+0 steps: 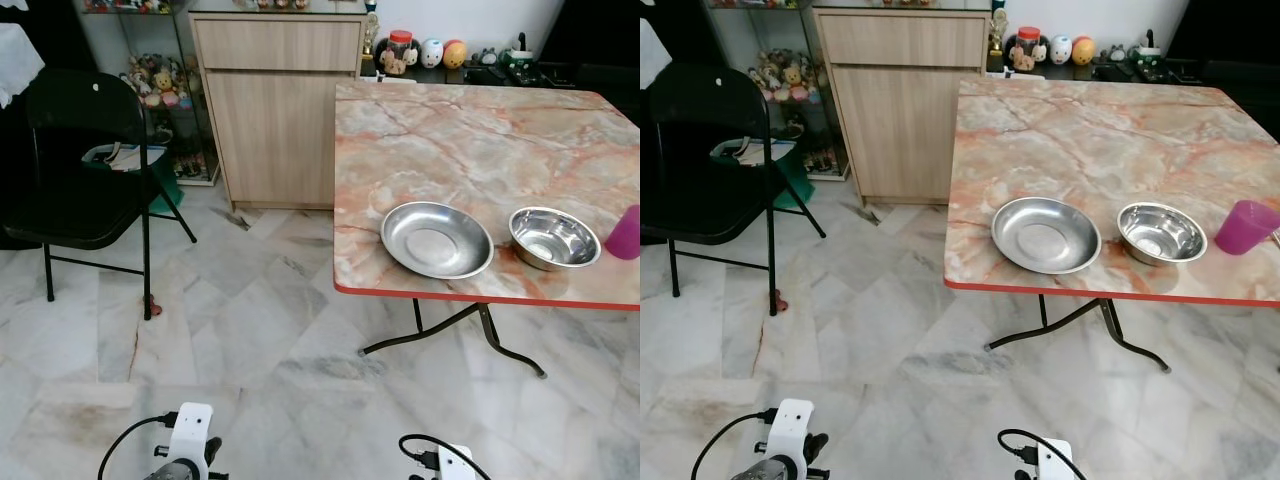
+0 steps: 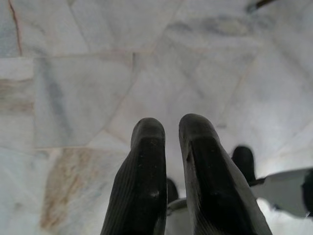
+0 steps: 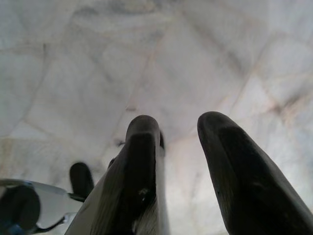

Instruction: Setting the table

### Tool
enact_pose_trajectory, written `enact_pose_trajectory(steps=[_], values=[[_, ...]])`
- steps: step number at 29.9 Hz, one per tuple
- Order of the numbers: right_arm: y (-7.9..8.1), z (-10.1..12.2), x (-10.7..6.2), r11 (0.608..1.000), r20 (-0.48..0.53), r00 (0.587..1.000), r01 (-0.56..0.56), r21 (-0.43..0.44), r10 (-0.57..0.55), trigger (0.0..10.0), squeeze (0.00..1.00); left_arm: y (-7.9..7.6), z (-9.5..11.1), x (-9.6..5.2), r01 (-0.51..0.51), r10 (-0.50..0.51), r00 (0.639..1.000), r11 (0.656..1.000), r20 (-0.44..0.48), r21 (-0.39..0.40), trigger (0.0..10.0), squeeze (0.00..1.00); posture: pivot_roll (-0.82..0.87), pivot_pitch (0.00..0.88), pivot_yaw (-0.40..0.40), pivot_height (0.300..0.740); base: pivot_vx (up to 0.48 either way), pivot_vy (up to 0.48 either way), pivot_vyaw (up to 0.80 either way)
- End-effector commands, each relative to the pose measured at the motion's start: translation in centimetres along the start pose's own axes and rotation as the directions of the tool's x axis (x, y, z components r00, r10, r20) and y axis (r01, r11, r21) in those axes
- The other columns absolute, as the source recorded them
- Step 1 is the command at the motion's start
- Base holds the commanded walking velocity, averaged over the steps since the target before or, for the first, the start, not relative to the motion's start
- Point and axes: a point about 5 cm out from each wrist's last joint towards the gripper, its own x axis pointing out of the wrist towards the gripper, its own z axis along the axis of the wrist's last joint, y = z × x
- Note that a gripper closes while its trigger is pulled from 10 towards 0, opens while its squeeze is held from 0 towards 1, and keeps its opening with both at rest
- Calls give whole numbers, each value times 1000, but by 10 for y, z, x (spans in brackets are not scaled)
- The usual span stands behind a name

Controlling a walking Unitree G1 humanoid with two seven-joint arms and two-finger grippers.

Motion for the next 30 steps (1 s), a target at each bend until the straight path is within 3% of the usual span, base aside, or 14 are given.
enact_pose_trajectory(steps=[1, 14, 24, 30], values=[[2, 0, 0, 1000, 5, 1000, -7, 6, 7, 10000, 0, 4, -6, -2, -8, 8, 1000, 1000, -15, -4, 10000, 0, 80, 0, -33, 740, 0, -255, 0], [2, 1, 0, 1000, 15, 1000, -10, 17, 10, 10000, 0, 5, -4, -2, -6, 6, 1000, 1000, -5, -15, 10000, 0, 81, 0, -34, 740, 0, -255, 0], [2, 0, 0, 1000, 3, 1000, -19, 5, 19, 10000, 0, 5, -4, -2, -6, 6, 1000, 1000, -2, -28, 10000, 0, 86, 0, -35, 740, 0, 0, -632], [2, 0, 0, 1000, 12, 1000, -12, 15, 12, 10000, 0, 13, 13, -1, -26, 31, 995, 998, 99, -54, 10000, 0, 85, 0, -32, 740, 0, 0, 0]])
